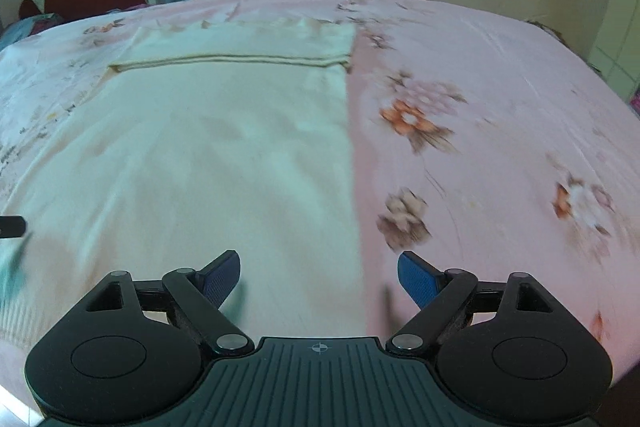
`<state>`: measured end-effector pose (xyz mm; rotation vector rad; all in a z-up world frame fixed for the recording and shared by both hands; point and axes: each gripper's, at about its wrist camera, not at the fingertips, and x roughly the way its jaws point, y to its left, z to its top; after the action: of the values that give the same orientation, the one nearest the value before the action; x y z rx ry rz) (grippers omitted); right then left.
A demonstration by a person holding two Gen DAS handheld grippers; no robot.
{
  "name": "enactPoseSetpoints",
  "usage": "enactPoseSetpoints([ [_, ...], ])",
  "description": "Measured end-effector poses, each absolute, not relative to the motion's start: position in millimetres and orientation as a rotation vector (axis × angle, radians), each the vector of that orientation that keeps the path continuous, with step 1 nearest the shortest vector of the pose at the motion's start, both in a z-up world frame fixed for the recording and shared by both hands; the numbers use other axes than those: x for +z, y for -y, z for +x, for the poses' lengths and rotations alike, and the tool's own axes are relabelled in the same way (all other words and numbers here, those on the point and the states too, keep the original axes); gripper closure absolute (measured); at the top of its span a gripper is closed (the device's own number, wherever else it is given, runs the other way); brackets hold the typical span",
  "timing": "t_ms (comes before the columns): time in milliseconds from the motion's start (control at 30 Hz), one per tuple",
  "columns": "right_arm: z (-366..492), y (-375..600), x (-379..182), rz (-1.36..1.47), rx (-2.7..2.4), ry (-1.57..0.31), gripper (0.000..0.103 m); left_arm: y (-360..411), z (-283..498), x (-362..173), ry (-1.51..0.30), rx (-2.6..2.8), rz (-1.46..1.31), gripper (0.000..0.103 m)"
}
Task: Fold small clothes
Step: 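Lower both open grippers onto the ribbed hem edge of the sweater, then close both grippers on the hem and lift it toward the collar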
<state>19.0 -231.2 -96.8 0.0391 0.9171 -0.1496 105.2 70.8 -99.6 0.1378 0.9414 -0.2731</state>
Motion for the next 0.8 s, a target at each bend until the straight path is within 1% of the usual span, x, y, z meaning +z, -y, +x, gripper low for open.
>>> enactPoseSetpoints([
  [100, 5.3, 233.4, -97.9, 0.043, -0.169, -0.929, 0.018, -83.3, 93.2, -101.0, -0.961, -0.28, 0.102, 0.024],
  [267, -14.2, 238.6, -102.0, 0.071, -0.193, -0.949, 0.018, -101.8, 76.6, -107.5, -1.022, -0.3, 0.009, 0.032],
  [400, -25.6, 240.7, -109.8, 0.103, -0.202, -0.972, 0.018, -109.8, 63.6, -110.9, -1.036, -0.315, -0.034, 0.033],
  [500, -30.8, 243.8, -116.5, 0.16, -0.199, -0.997, 0.018, -109.4, 59.1, -110.9, -1.051, -0.341, -0.058, 0.036],
  [533, -32.8, 244.3, -117.6, 0.172, -0.201, -0.998, 0.018, -107.9, 58.4, -110.9, -1.055, -0.351, -0.065, 0.038],
  [567, -34.7, 244.4, -117.9, 0.181, -0.2, -0.998, 0.018, -107.3, 57.6, -111.4, -1.059, -0.361, -0.072, 0.043],
  [600, -36.1, 244.5, -118.2, 0.187, -0.2, -1.0, 0.026, -106.6, 57.8, -111.8, -1.065, -0.372, -0.085, 0.045],
  [633, -36.8, 244.7, -117.8, 0.196, -0.196, -1.003, 0.03, -106.7, 56.8, -112.1, -1.067, -0.375, -0.097, 0.049],
  [700, -38.5, 245.3, -115.6, 0.204, -0.189, -1.003, 0.04, -108.7, 58.5, -112.3, -1.074, -0.382, -0.124, 0.06],
  [733, -39.3, 246.1, -114.5, 0.209, -0.187, -1.005, 0.042, -110.5, 59.8, -112.5, -1.081, -0.389, -0.145, 0.069],
  [767, -40.1, 246.8, -113.8, 0.215, -0.185, -1.006, 0.049, -111.4, 60.2, -113.5, -1.087, -0.394, -0.159, 0.077],
  [800, -40.7, 247.3, -113.2, 0.22, -0.181, -1.009, 0.058, -112.1, 61.2, -114.3, -1.093, -0.403, -0.172, 0.081],
])
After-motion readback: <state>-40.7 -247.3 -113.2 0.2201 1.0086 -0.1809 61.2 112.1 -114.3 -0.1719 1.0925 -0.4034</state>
